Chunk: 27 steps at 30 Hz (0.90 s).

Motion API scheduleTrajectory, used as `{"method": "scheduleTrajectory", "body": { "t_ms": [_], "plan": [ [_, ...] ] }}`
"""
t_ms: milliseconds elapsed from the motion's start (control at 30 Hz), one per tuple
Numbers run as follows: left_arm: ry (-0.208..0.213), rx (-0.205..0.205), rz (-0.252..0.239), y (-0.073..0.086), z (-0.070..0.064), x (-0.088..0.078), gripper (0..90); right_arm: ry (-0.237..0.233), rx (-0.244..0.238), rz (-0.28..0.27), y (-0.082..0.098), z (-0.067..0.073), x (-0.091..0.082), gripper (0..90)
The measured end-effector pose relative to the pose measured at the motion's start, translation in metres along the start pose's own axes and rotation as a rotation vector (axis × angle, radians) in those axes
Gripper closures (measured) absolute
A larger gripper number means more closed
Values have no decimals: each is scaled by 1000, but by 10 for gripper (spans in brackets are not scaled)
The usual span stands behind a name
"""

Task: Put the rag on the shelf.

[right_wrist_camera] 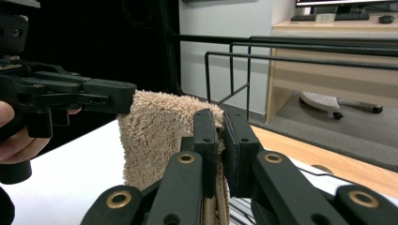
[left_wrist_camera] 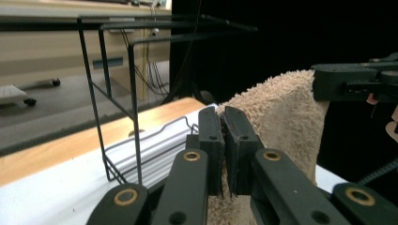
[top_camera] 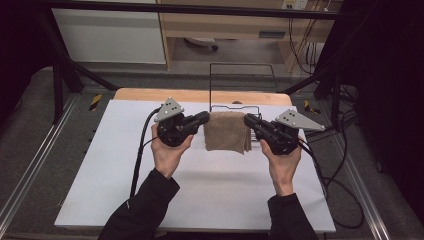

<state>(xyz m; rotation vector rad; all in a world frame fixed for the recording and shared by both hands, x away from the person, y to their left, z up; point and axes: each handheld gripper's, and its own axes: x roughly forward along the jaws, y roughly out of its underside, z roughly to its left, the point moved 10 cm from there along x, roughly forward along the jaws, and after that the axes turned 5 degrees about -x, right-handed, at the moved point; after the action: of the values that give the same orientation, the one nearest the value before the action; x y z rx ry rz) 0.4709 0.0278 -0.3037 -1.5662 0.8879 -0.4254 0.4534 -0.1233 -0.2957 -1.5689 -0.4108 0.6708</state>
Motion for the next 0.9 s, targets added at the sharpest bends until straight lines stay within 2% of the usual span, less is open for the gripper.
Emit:
{"method": "scheduleTrajectory", "body": {
  "t_ms": [300, 667, 900],
  "plan": [
    [-7, 16, -20, -18, 0, 7, 862, 4, -6, -27, -13, -8, 0, 847],
    [-15, 34, -56, -44, -1, 16, 863, 34, -19, -55, -36, -21, 0, 847],
    [-26, 44, -75, -59, -1, 21, 863, 40, -11, -76, -49, -27, 0, 847]
  ]
}}
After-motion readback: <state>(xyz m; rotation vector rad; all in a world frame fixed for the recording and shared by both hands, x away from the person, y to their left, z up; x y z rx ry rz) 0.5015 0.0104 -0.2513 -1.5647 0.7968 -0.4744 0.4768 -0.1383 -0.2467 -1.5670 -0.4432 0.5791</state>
